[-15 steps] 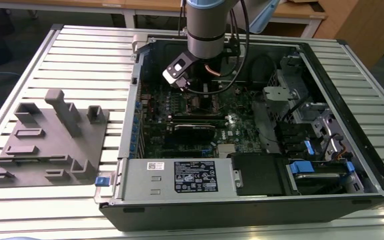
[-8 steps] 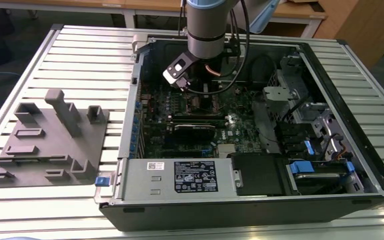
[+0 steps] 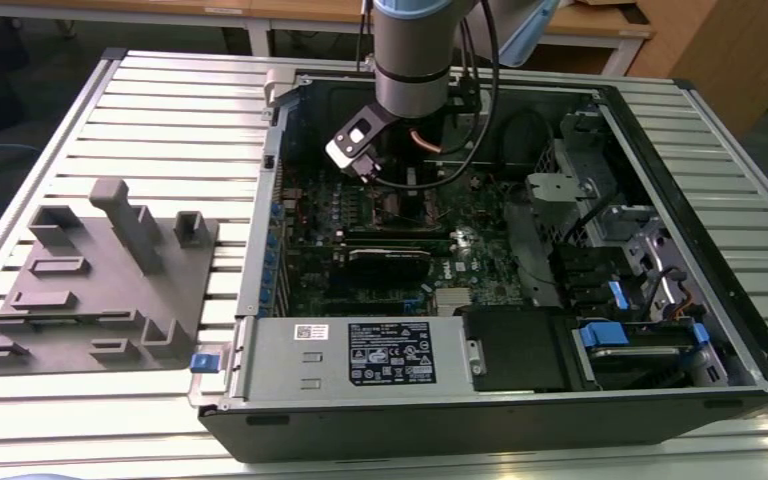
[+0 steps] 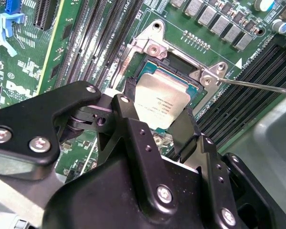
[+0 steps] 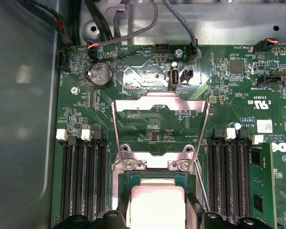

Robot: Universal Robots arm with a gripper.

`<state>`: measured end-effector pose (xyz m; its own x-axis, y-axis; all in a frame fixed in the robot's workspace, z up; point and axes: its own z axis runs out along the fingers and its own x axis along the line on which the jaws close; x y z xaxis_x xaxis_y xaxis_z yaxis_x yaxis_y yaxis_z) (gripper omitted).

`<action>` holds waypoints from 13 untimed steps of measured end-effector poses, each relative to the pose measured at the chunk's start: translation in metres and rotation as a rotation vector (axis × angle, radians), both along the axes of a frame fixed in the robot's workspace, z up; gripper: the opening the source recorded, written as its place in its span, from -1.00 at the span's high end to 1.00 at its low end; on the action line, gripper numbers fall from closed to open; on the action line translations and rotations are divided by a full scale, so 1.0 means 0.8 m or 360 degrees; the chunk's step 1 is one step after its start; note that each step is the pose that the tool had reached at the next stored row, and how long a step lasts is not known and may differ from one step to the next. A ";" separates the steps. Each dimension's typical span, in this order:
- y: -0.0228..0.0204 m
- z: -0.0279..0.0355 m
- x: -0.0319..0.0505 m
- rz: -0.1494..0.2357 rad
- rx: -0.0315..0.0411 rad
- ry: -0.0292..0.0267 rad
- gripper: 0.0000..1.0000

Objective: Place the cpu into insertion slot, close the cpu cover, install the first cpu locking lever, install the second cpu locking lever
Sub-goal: 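Place the cpu into insertion slot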

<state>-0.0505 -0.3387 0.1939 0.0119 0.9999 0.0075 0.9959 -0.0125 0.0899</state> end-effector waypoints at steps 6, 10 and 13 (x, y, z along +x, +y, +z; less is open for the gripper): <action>0.0000 -0.0004 0.000 0.0000 0.0000 0.00003 -0.07; -0.0001 -0.0022 0.000 0.0000 -0.0001 0.00007 -0.07; -0.0001 -0.0023 0.000 0.0000 -0.0001 0.00005 -0.07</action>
<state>-0.0506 -0.3387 0.1921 0.0120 0.9999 0.0069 0.9959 -0.0125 0.0896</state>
